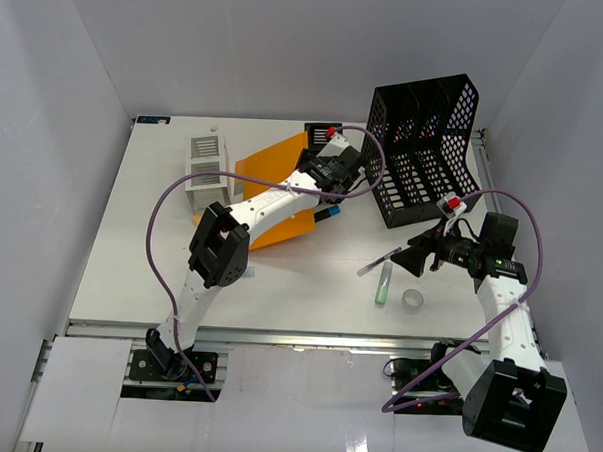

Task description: Organize the desk

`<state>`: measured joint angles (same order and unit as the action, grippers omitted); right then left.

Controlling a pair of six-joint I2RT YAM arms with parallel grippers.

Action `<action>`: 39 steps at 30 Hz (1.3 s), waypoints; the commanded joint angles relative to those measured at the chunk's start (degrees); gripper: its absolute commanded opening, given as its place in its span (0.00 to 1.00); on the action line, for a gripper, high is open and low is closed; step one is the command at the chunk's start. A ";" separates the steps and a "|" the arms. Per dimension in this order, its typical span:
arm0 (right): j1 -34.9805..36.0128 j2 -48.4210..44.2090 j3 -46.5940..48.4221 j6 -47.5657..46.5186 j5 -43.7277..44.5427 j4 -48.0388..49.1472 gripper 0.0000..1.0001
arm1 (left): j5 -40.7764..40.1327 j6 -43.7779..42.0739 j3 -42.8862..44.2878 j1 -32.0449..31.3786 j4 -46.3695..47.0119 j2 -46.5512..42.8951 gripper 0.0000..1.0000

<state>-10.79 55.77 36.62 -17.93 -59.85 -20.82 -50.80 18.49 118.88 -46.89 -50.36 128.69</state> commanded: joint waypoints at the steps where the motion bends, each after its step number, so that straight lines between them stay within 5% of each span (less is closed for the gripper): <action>1: 0.15 -0.49 -0.07 0.43 0.08 1.22 0.91 | -2.07 -1.05 -0.23 0.58 0.34 0.11 0.65; 8: 0.22 -0.57 -0.08 0.43 0.08 1.04 0.91 | -1.06 -1.39 -1.62 0.91 -0.16 0.35 0.52; 18: 0.15 -0.50 -0.23 0.27 0.27 1.04 0.91 | -1.63 -2.54 -0.95 0.93 -0.64 -2.13 0.00; 28: 0.15 -0.31 -0.15 0.02 0.18 0.96 0.91 | 1.74 -8.73 -1.31 0.93 3.41 -13.87 0.00; 39: 0.15 1.36 0.59 -1.81 -1.22 -0.98 0.91 | 15.80 -9.86 -10.15 0.93 13.09 -33.65 0.00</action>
<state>-10.79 56.06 36.62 -18.41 -59.36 -20.91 -40.25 9.80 111.75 -45.95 -43.50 103.56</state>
